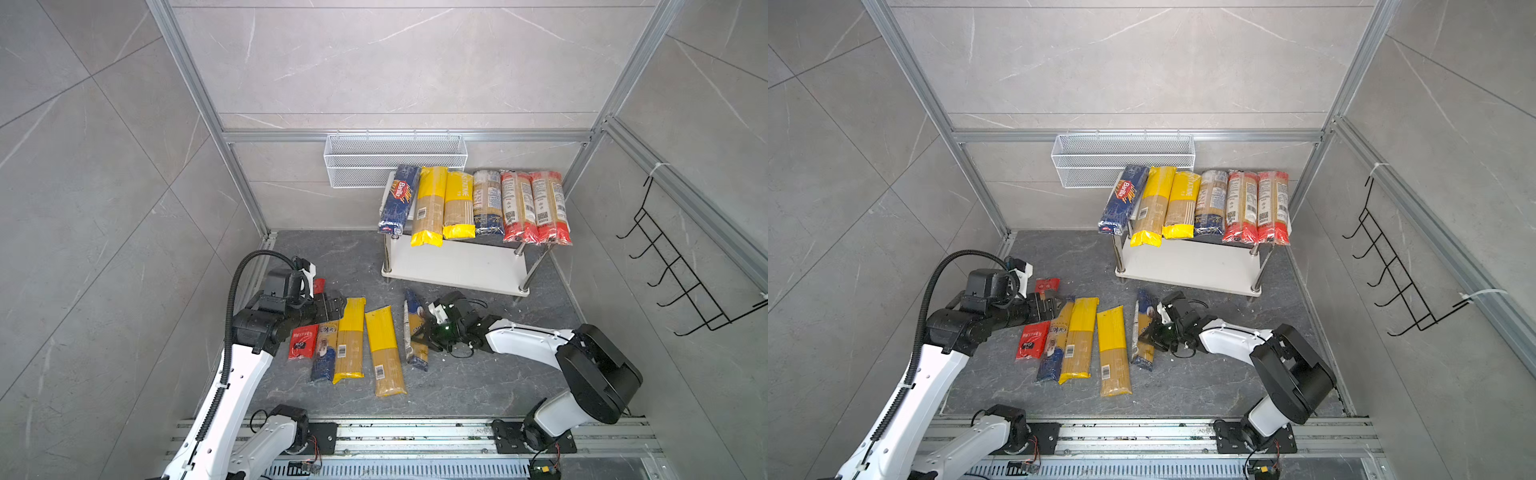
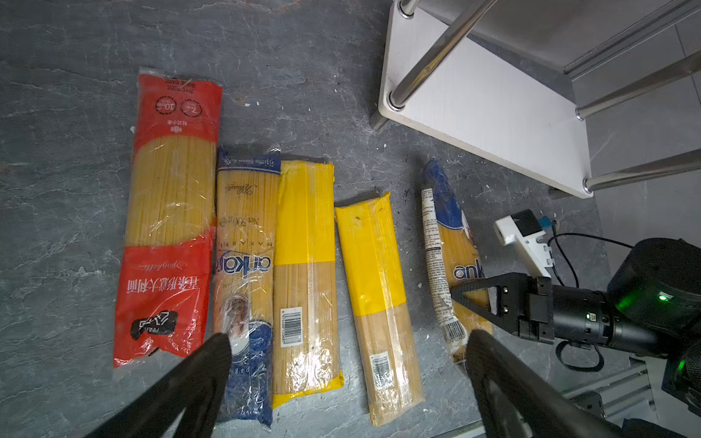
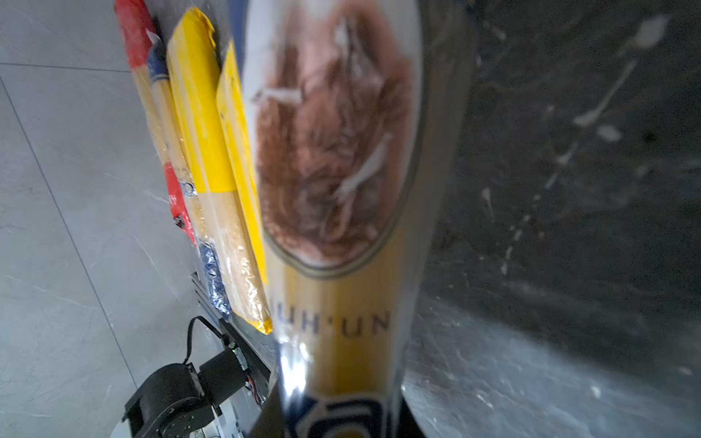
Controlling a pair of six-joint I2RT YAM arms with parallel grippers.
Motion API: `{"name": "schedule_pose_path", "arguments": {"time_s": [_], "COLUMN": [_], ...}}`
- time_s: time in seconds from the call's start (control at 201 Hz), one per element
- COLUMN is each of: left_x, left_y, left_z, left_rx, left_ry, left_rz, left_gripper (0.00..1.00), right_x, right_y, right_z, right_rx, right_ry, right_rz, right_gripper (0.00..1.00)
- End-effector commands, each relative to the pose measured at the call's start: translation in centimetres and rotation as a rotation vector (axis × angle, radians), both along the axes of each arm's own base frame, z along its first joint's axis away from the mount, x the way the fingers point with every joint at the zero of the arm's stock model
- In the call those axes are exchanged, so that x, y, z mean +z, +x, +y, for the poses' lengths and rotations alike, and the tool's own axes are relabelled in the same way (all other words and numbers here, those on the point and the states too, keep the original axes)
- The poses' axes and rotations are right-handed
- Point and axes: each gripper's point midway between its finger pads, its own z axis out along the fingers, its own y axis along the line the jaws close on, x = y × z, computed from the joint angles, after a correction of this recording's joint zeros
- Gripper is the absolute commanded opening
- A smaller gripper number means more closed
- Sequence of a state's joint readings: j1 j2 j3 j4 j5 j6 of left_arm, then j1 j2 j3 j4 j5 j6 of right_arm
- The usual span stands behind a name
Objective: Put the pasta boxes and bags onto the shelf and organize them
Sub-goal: 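Grasp the Ankara pack with the right gripper and lift it upright, then place the Ankara pack upright on the lower shelf and release it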
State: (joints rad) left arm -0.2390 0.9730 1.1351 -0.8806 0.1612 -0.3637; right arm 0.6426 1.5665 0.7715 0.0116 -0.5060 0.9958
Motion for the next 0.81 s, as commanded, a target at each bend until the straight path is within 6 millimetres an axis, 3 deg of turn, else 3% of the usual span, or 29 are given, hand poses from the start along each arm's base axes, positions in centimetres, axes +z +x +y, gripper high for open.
{"name": "schedule_pose_path", "arguments": {"time_s": [0.0, 0.134, 0.438, 0.801], "left_x": [1.9, 2.2, 2.2, 2.3], "left_y": [1.4, 2.4, 4.7, 7.9], "left_z": [-0.3, -0.2, 0.4, 0.7], "left_rx": [-0.010, -0.009, 0.023, 0.072], "left_ry": [-0.014, -0.009, -0.025, -0.061], "left_rz": [-0.054, -0.054, -0.054, -0.056], "left_gripper": [1.00, 1.00, 1.00, 1.00], "right_x": [7.3, 9.2, 11.5, 12.5], "right_y": [2.8, 4.1, 8.7, 17.5], "right_z": [2.5, 2.8, 1.9, -0.5], "right_rx": [0.049, 0.056, 0.031, -0.035], "right_ry": [0.177, 0.209, 0.280, 0.365], "right_rz": [-0.164, -0.199, -0.271, -0.334], "right_gripper": [0.00, 0.00, 0.00, 0.00]}}
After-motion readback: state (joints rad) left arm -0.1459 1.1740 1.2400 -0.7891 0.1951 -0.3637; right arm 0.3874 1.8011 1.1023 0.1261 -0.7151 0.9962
